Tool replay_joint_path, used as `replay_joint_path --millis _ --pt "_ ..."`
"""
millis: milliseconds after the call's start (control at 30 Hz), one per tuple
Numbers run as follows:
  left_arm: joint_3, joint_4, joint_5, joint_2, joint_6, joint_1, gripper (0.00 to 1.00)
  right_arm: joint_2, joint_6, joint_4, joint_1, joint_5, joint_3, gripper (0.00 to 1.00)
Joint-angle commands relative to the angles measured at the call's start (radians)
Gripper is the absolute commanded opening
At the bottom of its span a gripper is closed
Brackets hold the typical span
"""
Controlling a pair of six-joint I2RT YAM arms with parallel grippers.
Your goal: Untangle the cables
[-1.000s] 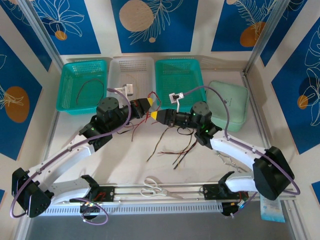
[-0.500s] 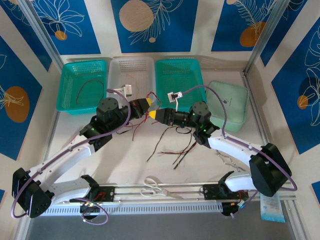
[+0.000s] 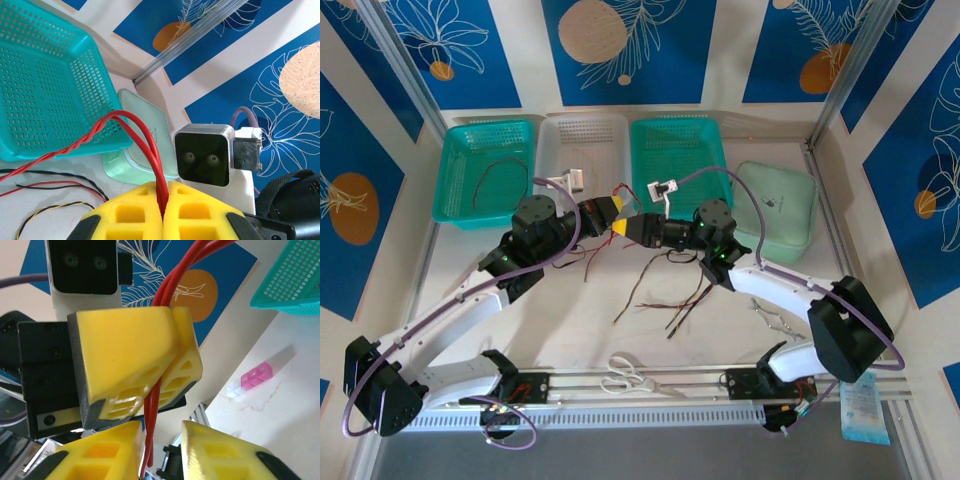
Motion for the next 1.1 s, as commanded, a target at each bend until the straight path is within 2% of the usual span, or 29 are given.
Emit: replay_joint_path --millis 0,200,233,267,300,400,533,800,1067 --pt "0.002 0.024 0.018 -0.028 -0.002 0.011 0.00 0.015 0.018 0.054 0.007 -0.019 0.029 0.19" --pt "0.005 0.009 0.012 -0.033 0.009 0.012 0.00 0.020 0.021 0.059 0.007 -0.021 0.023 0.05" --pt "0.004 0.006 0.012 -0.033 0.009 0.013 0.03 0.017 0.022 0.060 0.006 -0.021 0.024 0.01" --pt "0.004 0.007 0.012 -0.035 0.011 0.014 0.20 0.016 0.022 0.057 0.005 -0.021 0.024 0.00" --pt "0.004 0.006 0.013 -0.036 0.010 0.016 0.32 0.013 0.021 0.052 0.004 -0.019 0.022 0.00" --pt "0.010 -0.004 0.022 -0.045 0.017 0.023 0.43 0.000 0.008 0.034 -0.002 -0.014 0.016 0.00" --pt "0.021 -0.054 0.042 -0.064 0.034 0.041 0.46 -0.014 0.009 0.030 -0.015 -0.013 0.002 0.00" --pt "-0.009 -0.061 0.056 -0.091 0.016 0.050 0.45 -0.024 0.006 0.023 -0.027 -0.020 -0.004 0.00" --pt "-0.007 -0.071 0.131 -0.088 -0.013 0.047 0.38 -0.022 -0.009 -0.009 -0.029 -0.023 0.010 0.00"
